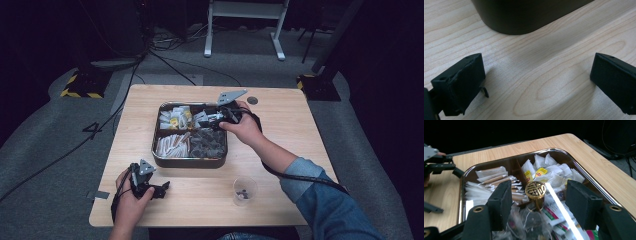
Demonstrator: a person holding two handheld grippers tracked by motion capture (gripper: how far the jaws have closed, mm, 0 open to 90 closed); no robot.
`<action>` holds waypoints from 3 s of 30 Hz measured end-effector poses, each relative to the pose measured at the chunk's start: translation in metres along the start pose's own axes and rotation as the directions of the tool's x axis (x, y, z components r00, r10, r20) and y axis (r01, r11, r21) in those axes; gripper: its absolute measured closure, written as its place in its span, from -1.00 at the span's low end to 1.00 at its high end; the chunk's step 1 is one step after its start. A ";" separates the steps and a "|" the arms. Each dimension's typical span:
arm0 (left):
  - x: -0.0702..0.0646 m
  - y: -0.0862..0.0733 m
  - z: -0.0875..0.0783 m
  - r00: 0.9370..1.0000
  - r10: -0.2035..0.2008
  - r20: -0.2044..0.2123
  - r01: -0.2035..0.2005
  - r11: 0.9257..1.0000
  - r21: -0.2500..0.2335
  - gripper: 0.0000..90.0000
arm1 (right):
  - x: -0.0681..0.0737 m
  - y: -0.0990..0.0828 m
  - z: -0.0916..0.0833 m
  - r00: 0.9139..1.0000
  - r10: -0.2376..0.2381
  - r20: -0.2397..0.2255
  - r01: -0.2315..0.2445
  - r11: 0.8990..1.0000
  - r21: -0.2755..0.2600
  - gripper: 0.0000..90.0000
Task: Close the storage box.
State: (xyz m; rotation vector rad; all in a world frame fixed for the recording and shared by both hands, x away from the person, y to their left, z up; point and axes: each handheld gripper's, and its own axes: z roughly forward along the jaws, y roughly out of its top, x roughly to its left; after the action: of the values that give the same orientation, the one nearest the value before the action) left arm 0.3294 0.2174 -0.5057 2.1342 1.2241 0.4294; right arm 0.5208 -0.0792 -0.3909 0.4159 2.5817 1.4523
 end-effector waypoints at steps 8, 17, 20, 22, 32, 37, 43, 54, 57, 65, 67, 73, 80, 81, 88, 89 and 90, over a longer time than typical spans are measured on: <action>0.000 -0.001 -0.001 1.000 -0.009 -0.007 0.009 1.000 -0.009 -0.97 | -0.001 -0.002 -0.038 1.000 -0.017 0.006 0.017 1.000 -0.014 -0.16; 0.006 -0.003 -0.008 0.999 -0.039 -0.036 0.038 0.999 -0.028 -0.63 | 0.001 -0.016 -0.080 0.998 -0.016 0.057 0.018 1.000 -0.020 -0.19; 0.006 -0.001 -0.011 0.999 -0.038 -0.024 0.037 0.999 -0.034 -0.64 | 0.003 -0.023 -0.095 0.998 -0.001 0.061 0.003 0.999 -0.035 -0.21; 0.006 0.000 -0.011 0.999 -0.044 -0.025 0.043 0.998 -0.037 -0.65 | 0.004 -0.029 -0.107 0.997 -0.006 0.079 0.009 0.999 -0.036 -0.21; 0.006 -0.002 -0.014 0.999 -0.036 -0.028 0.035 0.999 -0.026 -0.65 | 0.002 -0.070 -0.170 0.983 0.039 0.181 -0.035 0.999 -0.024 -0.23; 0.009 -0.003 -0.014 0.998 -0.005 -0.070 0.006 1.000 0.009 -0.65 | 0.003 -0.097 -0.199 0.972 0.090 0.219 -0.094 0.996 0.006 -0.12; 0.012 -0.003 -0.012 0.999 -0.022 -0.049 0.023 1.000 0.007 -0.64 | 0.010 -0.128 -0.218 0.957 0.145 0.251 -0.150 0.989 -0.001 -0.16; 0.015 -0.006 -0.008 0.999 -0.030 -0.033 0.029 0.999 -0.035 -0.72 | 0.004 -0.177 -0.216 0.938 0.174 0.299 -0.198 0.979 0.054 -0.27; 0.015 -0.006 -0.008 0.999 -0.034 -0.031 0.033 0.999 -0.036 -0.73 | 0.003 -0.190 -0.212 0.931 0.172 0.322 -0.201 0.978 0.059 -0.30; 0.014 -0.006 -0.007 0.999 -0.034 -0.032 0.033 0.999 -0.035 -0.73 | -0.002 -0.215 -0.209 0.904 0.208 0.374 -0.245 0.968 0.054 -0.33; 0.014 -0.006 -0.007 0.999 -0.033 -0.035 0.032 0.999 -0.035 -0.74 | -0.004 -0.221 -0.206 0.899 0.229 0.374 -0.265 0.963 0.047 -0.34; 0.014 -0.005 -0.007 0.999 -0.031 -0.035 0.030 0.999 -0.030 -0.75 | -0.010 -0.237 -0.199 0.894 0.267 0.361 -0.307 0.950 0.059 -0.36; 0.014 -0.005 -0.006 0.999 -0.034 -0.035 0.033 0.999 -0.033 -0.76 | -0.014 -0.248 -0.193 0.885 0.264 0.385 -0.321 0.942 0.093 -0.47; 0.014 -0.005 -0.006 0.999 -0.034 -0.035 0.033 0.999 -0.033 -0.76 | -0.014 -0.248 -0.193 0.883 0.258 0.391 -0.319 0.943 0.098 -0.51; 0.014 -0.005 -0.006 0.999 -0.034 -0.036 0.033 0.999 -0.033 -0.76 | -0.015 -0.248 -0.190 0.880 0.240 0.410 -0.317 0.939 0.132 -0.72; 0.014 -0.005 -0.006 0.999 -0.034 -0.035 0.033 0.999 -0.033 -0.76 | -0.015 -0.247 -0.190 0.880 0.240 0.411 -0.318 0.938 0.134 -0.72; 0.014 -0.005 -0.006 0.999 -0.034 -0.035 0.033 0.999 -0.033 -0.76 | -0.015 -0.247 -0.190 0.880 0.243 0.408 -0.320 0.938 0.132 -0.72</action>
State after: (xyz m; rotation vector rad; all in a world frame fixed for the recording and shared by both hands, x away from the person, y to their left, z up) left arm 0.3303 0.2330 -0.5049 2.0840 1.2628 0.4712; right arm 0.4442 -0.3599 -0.5037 1.0352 2.4111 1.0475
